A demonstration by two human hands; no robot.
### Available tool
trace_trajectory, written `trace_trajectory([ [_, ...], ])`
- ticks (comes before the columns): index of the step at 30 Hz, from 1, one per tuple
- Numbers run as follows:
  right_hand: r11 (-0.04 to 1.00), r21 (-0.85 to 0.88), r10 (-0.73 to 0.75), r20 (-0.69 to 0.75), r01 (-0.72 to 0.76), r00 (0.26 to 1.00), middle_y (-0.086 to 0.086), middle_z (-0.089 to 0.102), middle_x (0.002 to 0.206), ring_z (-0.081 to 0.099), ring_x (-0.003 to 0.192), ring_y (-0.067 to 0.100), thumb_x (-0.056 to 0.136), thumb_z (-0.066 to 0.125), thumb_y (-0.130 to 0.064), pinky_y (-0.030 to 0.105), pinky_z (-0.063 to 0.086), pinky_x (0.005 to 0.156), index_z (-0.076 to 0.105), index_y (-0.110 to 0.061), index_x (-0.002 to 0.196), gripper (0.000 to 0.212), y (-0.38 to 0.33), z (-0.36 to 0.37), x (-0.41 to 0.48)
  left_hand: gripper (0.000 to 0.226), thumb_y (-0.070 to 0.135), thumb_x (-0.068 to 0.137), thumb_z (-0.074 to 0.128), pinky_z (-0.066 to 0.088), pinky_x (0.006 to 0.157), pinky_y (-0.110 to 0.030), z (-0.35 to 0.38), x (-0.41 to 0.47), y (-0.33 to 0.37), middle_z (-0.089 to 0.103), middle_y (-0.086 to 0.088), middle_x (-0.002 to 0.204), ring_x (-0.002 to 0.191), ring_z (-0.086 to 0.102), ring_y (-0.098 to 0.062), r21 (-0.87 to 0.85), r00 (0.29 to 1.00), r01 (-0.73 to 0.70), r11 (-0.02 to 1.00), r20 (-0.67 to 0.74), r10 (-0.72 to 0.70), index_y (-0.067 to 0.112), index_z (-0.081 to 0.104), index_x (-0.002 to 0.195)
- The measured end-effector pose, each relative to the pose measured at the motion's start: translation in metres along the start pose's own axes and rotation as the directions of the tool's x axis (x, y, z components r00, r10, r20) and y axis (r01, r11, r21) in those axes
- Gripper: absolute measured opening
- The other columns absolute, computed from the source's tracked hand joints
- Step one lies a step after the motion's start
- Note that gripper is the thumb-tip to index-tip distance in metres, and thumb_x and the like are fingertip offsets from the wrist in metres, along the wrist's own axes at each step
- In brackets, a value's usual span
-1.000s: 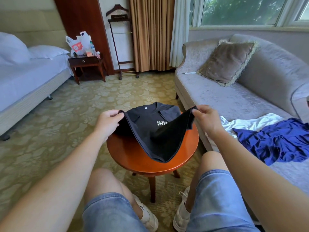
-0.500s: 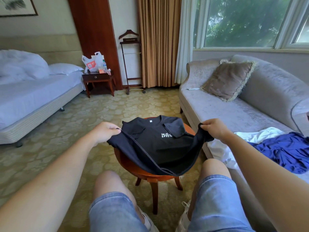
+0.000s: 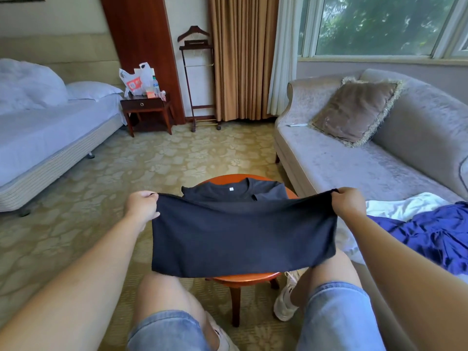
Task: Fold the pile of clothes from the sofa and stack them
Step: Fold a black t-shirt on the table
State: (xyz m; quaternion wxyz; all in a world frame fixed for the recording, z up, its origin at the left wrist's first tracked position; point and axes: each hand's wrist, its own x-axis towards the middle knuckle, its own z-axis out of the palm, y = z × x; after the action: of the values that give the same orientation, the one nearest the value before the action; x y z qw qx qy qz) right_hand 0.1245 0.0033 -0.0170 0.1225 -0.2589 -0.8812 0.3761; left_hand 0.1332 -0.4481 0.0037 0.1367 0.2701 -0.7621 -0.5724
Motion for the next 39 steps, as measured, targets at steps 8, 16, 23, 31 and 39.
trace_trajectory([
  [8,0.996,0.083,0.014,-0.014,-0.013,1.000,0.022,0.069,0.079,0.065,0.084,0.038,0.084,0.039,-0.023,0.042,0.053,0.083,0.063,-0.006,0.085,0.029,-0.042,0.063,0.096,0.022,0.010,0.096,0.057,0.058,0.065,-0.024,0.052,0.096,0.008,0.063,-0.012,0.120,0.069,0.057,-0.018,-0.083,0.987,0.069,0.994,-0.136,-0.080,0.006,0.068,0.114],
  [16,0.999,0.034,0.006,0.041,-0.008,0.999,0.005,0.070,0.059,0.066,0.095,0.030,0.090,0.046,-0.009,0.020,0.049,0.064,0.065,-0.005,0.092,0.020,-0.104,0.126,0.187,0.033,0.012,0.097,0.055,0.057,0.079,-0.030,0.102,0.212,0.023,0.058,-0.003,0.120,0.077,0.068,-0.014,0.041,0.973,0.174,0.984,-0.158,-0.166,0.006,0.058,0.129],
  [23,0.930,-0.230,-0.216,0.289,0.287,0.932,0.025,0.034,0.143,0.035,0.132,0.043,0.095,0.050,-0.026,0.051,0.031,0.107,0.038,-0.001,0.136,0.050,-0.063,0.222,0.136,0.079,0.041,0.091,0.061,0.018,0.119,-0.045,0.159,0.209,-0.053,0.018,-0.013,0.158,0.146,0.016,-0.031,0.574,0.997,-0.057,0.817,0.073,0.018,0.018,0.019,0.154],
  [31,0.755,-0.518,-0.148,0.463,0.403,0.874,0.005,-0.003,0.163,-0.007,0.149,0.027,0.096,0.018,-0.063,0.055,0.000,0.118,0.013,-0.026,0.155,0.069,0.000,0.239,0.049,0.073,0.054,0.094,0.046,0.016,0.117,-0.051,0.150,0.124,-0.129,0.016,-0.014,0.157,0.145,0.013,-0.034,0.804,0.984,-0.175,0.568,0.149,0.093,0.020,0.019,0.153],
  [39,0.764,-0.528,-0.147,0.417,0.371,0.897,0.004,-0.001,0.163,-0.005,0.149,0.025,0.096,0.018,-0.064,0.054,0.000,0.119,0.013,-0.027,0.154,0.070,0.026,0.220,0.029,0.073,0.055,0.093,0.043,0.018,0.114,-0.054,0.147,0.076,-0.141,0.023,-0.018,0.155,0.142,0.019,-0.036,0.821,0.989,-0.128,0.556,0.064,0.133,0.018,0.021,0.152],
])
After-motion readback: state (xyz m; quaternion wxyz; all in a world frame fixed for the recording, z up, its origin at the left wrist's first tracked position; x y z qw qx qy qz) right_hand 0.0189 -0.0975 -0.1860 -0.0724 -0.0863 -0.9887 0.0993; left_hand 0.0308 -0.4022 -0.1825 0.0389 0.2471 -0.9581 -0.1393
